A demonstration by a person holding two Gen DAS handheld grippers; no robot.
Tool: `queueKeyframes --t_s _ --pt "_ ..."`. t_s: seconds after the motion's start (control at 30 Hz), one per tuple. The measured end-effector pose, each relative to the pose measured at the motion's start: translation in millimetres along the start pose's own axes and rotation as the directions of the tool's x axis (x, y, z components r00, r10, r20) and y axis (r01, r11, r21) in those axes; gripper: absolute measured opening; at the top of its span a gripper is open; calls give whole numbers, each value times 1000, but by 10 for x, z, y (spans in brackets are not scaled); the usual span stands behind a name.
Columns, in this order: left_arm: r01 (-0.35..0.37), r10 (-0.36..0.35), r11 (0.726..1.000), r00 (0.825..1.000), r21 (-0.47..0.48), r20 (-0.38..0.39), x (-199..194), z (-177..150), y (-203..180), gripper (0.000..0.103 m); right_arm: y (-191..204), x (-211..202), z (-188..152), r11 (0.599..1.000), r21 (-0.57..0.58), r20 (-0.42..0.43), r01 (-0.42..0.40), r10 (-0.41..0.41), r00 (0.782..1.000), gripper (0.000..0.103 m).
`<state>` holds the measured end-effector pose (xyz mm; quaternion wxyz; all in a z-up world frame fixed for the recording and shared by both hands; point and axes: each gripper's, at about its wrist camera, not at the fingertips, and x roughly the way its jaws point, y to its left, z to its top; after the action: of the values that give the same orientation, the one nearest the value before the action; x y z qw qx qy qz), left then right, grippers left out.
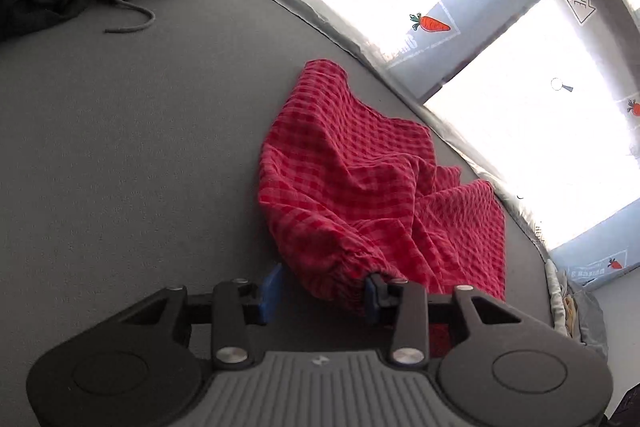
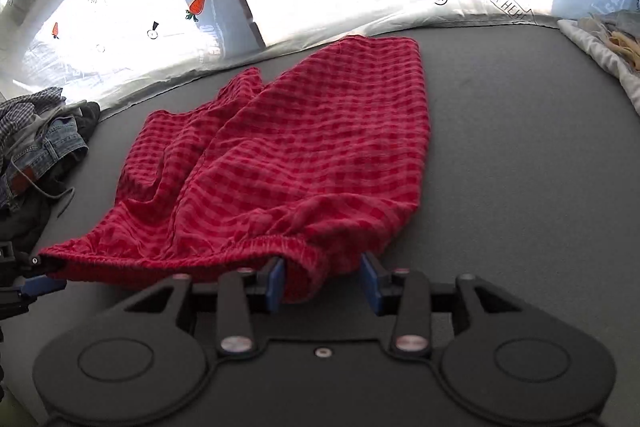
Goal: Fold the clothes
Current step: 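Lift and spread the red garment flat on the floor with both tools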
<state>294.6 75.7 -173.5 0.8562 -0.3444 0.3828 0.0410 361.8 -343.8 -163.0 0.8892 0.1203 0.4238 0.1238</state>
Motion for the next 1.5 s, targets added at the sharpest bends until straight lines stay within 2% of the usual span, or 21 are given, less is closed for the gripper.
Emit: queueKeyframes --t_s 0.17,0.27,0.37,0.53,0.7,0.77,0.8,0.83,0.87,0.9,0.93,1.07,1.2,1.3,1.37,1.43,1.5 --pt "79 -76 992 997 -96 28 -109 29 138 50 -199 -7 45 990 141 12 -24 22 1000 45" --pt "105 -103 990 994 -93 32 -176 47 115 60 -335 -48 53 975 222 19 -26 22 1000 46" --pt "115 -113 992 993 -48 33 -205 55 33 62 -437 -9 37 959 283 2 0 0 1000 46" --pt "38 -38 999 999 -12 3 -100 20 4 66 -517 141 -34 937 347 -49 -40 60 997 47" --pt "-69 70 998 996 12 -57 335 -70 96 66 -471 362 -13 921 372 -71 -119 156 985 47" --pt "-93 97 994 992 51 -77 525 -57 91 65 -489 446 41 913 386 -67 -134 172 983 47" --pt "-97 101 993 993 68 -63 554 -53 64 64 -493 486 71 912 387 -67 -139 178 982 41" --pt "-99 104 991 993 87 -57 573 -49 36 51 -493 523 100 912 384 -70 -140 180 981 35" --pt "-104 110 990 992 99 -60 596 -47 19 14 -477 552 121 920 369 -79 -129 169 982 21" --pt "-117 125 988 990 102 -69 631 -53 11 0 -461 570 136 928 354 -83 -119 158 984 7" --pt "-132 139 986 988 100 -67 649 -70 8 2 -448 549 128 935 336 -73 -111 144 987 1" --pt "-146 156 980 986 138 -60 481 -180 -42 2 -469 311 16 938 331 -43 -100 121 992 1" --pt "-103 122 981 986 165 -110 175 -368 -36 2 -554 -124 -195 936 343 -17 -84 96 995 0" --pt "-93 127 977 977 190 -172 26 -532 15 4 -655 -391 -432 929 368 -41 -50 70 997 0" --pt "-113 150 976 969 186 -195 -19 -562 84 14 -714 -468 -567 922 386 -81 -13 47 996 1" --pt "-131 159 979 971 158 -181 -61 -498 162 19 -765 -485 -626 912 411 -93 1 41 995 3" --pt "-146 162 982 976 116 -145 -101 -382 239 19 -797 -459 -616 897 441 -84 26 12 996 13"
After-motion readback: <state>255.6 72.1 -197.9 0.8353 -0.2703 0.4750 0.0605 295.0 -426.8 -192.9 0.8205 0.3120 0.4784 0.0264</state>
